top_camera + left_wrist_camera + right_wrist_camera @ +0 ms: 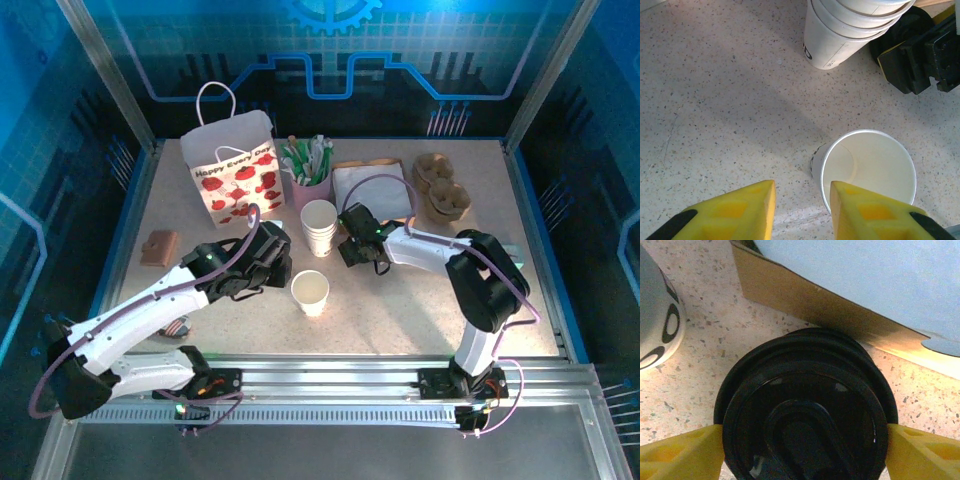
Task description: Pack the takeout coffee
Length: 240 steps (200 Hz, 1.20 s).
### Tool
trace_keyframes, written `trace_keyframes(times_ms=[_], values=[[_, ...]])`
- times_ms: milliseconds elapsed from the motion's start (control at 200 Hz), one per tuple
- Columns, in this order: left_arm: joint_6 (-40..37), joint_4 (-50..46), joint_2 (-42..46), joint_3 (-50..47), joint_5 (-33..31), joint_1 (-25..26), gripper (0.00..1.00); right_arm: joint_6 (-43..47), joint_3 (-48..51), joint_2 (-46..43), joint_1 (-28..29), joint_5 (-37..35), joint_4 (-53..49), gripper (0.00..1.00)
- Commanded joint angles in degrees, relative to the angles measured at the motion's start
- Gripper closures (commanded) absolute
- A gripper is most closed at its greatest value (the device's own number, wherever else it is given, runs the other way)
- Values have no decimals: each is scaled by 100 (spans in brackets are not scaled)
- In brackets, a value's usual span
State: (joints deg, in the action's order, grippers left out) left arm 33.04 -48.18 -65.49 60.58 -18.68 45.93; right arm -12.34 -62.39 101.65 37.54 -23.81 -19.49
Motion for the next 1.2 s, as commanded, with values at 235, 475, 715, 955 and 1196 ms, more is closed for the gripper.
trace_keyframes(times_ms=[235, 475, 715, 955, 1196], values=[[-96, -104, 98, -83, -138, -2, 65, 61, -164, 183, 109, -238, -81, 24], [-118, -157, 89, -23, -175, -5, 65, -44, -70, -160, 113, -201, -93, 30], [-131, -139, 32, 99, -102, -4, 65, -201, 106, -611, 31, -2, -53, 32], [-27, 132, -23, 323, 267, -4, 65, -821, 545, -1235, -601, 1302, 172, 33], [152, 842, -452, 1178, 1093, -5, 65, -1688, 1168, -1698, -1618, 3355, 1005, 35]])
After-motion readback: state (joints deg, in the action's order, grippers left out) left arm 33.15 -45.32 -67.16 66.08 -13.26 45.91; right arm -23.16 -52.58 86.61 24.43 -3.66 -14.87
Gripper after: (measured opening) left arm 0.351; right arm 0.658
